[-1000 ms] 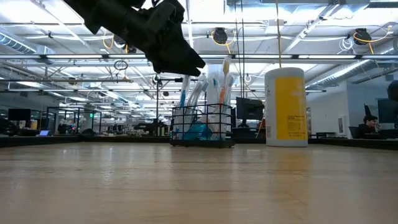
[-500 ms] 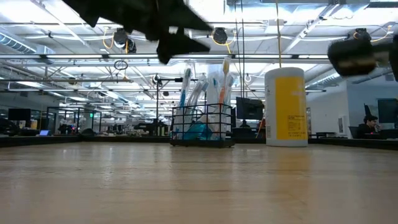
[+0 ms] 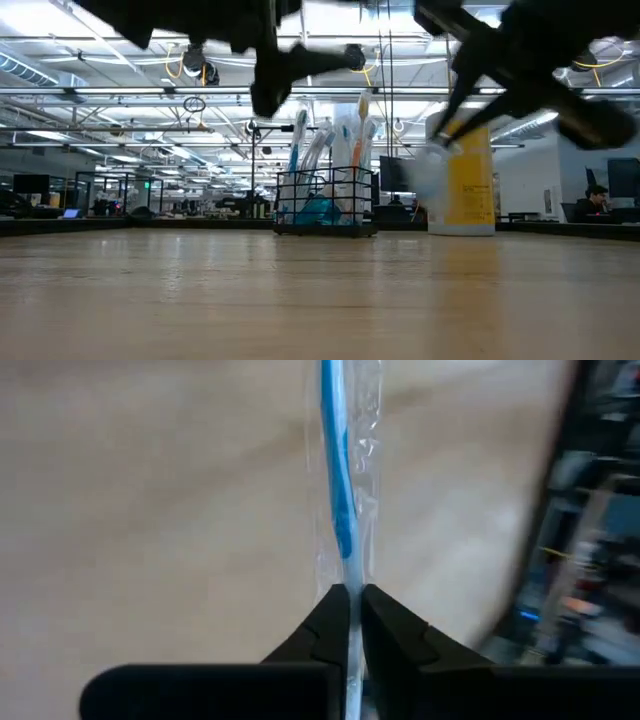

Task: Pick & Place toothbrushing station
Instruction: Put the blue toothbrush into the black organizer

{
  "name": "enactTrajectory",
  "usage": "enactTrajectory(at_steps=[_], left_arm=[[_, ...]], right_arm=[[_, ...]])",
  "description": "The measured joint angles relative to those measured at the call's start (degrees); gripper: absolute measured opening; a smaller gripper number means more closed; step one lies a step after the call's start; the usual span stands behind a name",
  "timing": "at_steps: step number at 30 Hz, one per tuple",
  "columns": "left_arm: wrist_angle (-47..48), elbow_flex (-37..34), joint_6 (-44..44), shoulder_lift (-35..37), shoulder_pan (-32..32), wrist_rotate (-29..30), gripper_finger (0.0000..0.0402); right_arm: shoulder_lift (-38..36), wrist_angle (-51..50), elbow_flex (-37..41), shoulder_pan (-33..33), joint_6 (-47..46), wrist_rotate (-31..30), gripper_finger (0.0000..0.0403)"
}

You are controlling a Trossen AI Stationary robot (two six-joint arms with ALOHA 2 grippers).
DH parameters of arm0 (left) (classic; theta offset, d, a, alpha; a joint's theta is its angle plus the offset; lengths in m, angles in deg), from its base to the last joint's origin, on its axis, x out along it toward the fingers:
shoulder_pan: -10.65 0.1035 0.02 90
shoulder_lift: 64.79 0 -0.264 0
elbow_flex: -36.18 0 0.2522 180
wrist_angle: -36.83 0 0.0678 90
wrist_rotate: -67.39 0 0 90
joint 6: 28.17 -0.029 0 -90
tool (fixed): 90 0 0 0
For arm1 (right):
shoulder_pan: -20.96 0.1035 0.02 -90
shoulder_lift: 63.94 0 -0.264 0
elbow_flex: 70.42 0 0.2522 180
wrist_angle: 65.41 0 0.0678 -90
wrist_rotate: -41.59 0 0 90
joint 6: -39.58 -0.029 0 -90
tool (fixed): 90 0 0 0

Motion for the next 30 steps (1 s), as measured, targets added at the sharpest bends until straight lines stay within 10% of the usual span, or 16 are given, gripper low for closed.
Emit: enactTrajectory(at_steps=[8,21,30], left_arm=[[-6.2,0.0,14.8,-11.6,1.2,6.0,0.0237],[-14.8,0.0,10.1,-15.8,6.7,-1.1,0.023],[-14.6,0.1,10.1,-15.8,7.4,-3.3,0.0106]], right_arm=[[0.0,5.9,0.0,-4.9,11.8,-1.7,0.0012],[-0.1,10.4,0.0,-6.5,17.6,-1.6,0.0011],[-0.1,10.3,0.0,-6.5,17.5,-1.6,0.0022]])
